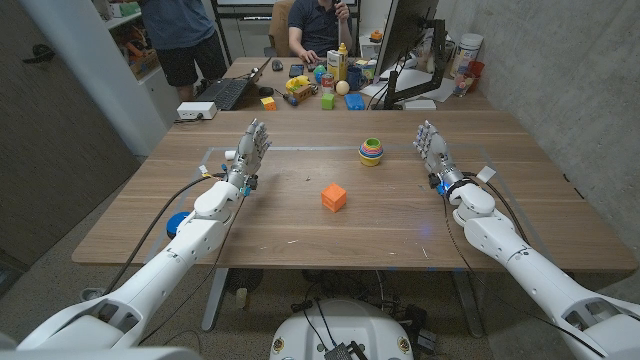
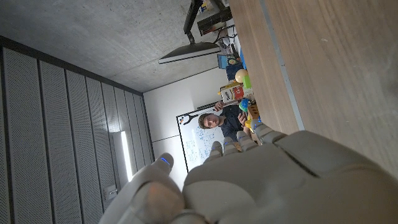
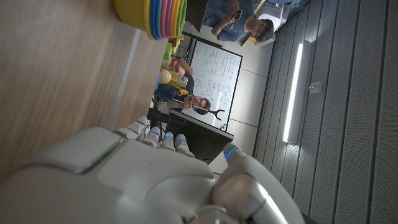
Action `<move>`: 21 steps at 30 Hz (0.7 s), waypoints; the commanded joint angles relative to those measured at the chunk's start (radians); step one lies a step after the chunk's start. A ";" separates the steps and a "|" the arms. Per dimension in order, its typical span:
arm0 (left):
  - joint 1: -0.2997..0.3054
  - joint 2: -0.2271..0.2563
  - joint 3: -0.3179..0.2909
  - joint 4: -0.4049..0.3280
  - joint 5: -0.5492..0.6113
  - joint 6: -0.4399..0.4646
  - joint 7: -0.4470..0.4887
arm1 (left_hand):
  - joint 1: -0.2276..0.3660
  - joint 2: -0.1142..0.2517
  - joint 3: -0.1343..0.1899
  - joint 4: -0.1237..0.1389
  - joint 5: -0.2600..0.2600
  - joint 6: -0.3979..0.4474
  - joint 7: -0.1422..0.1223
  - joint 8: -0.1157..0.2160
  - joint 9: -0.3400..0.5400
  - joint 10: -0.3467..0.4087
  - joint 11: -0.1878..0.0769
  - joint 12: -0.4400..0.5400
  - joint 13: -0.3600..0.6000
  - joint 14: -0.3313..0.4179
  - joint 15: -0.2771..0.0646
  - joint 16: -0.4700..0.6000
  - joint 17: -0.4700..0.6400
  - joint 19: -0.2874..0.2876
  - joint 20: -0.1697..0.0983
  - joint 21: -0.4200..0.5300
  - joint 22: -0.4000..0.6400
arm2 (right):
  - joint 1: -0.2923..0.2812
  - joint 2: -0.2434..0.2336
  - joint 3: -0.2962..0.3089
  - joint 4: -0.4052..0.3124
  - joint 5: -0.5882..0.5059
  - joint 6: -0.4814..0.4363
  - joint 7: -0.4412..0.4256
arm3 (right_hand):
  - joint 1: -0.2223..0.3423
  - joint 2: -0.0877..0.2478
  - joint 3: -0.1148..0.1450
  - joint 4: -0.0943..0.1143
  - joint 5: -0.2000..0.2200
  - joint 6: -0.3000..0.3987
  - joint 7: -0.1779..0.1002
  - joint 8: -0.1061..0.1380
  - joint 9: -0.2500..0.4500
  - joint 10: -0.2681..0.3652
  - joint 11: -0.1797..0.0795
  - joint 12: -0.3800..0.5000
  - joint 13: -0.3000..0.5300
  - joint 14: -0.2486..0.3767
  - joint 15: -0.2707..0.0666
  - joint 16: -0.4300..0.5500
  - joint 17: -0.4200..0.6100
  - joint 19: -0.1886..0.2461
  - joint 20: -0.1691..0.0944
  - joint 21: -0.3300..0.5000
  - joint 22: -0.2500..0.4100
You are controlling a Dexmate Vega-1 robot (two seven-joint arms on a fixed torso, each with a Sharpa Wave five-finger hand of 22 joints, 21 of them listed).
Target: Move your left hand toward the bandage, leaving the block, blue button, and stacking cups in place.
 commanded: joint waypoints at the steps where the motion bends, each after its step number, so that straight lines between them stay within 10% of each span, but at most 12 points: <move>1: -0.001 -0.001 0.004 -0.002 0.017 -0.012 0.012 | -0.003 0.132 0.007 0.000 0.006 -0.113 -0.003 0.006 0.002 -0.117 -0.002 0.007 0.002 -0.109 -0.003 0.008 0.001 -0.003 -0.010 0.007 0.001 | -0.005 -0.002 0.004 -0.004 0.006 0.001 0.000 | -0.001 0.133 0.007 -0.002 0.003 -0.009 0.002 0.006 0.005 -0.008 -0.001 0.007 0.004 -0.067 -0.023 0.003 0.005 -0.007 -0.086 0.004 0.004; 10: -0.001 0.016 0.005 -0.024 0.037 0.006 0.035 | -0.001 0.132 0.009 -0.001 0.008 -0.058 -0.041 0.022 0.002 -0.061 -0.017 0.023 0.001 -0.071 -0.007 0.018 0.000 0.021 0.005 0.015 0.001 | -0.003 0.000 0.005 0.000 0.008 -0.001 -0.001 | -0.002 0.133 0.007 -0.003 0.003 -0.010 0.002 0.005 0.005 -0.008 -0.001 0.007 0.004 -0.068 -0.023 0.003 0.004 -0.007 -0.085 0.004 0.004; 21: 0.018 0.140 0.003 -0.192 0.056 0.237 0.104 | 0.002 0.130 0.012 -0.004 0.008 -0.013 -0.063 0.032 0.003 -0.026 -0.025 0.028 0.002 -0.044 -0.009 0.023 -0.002 0.036 0.039 0.019 -0.001 | -0.002 0.001 0.006 0.003 0.010 -0.004 -0.003 | -0.002 0.132 0.006 -0.003 0.002 -0.008 0.000 0.006 0.004 -0.008 -0.001 0.007 0.004 -0.067 -0.023 0.003 0.004 -0.006 -0.085 0.005 0.004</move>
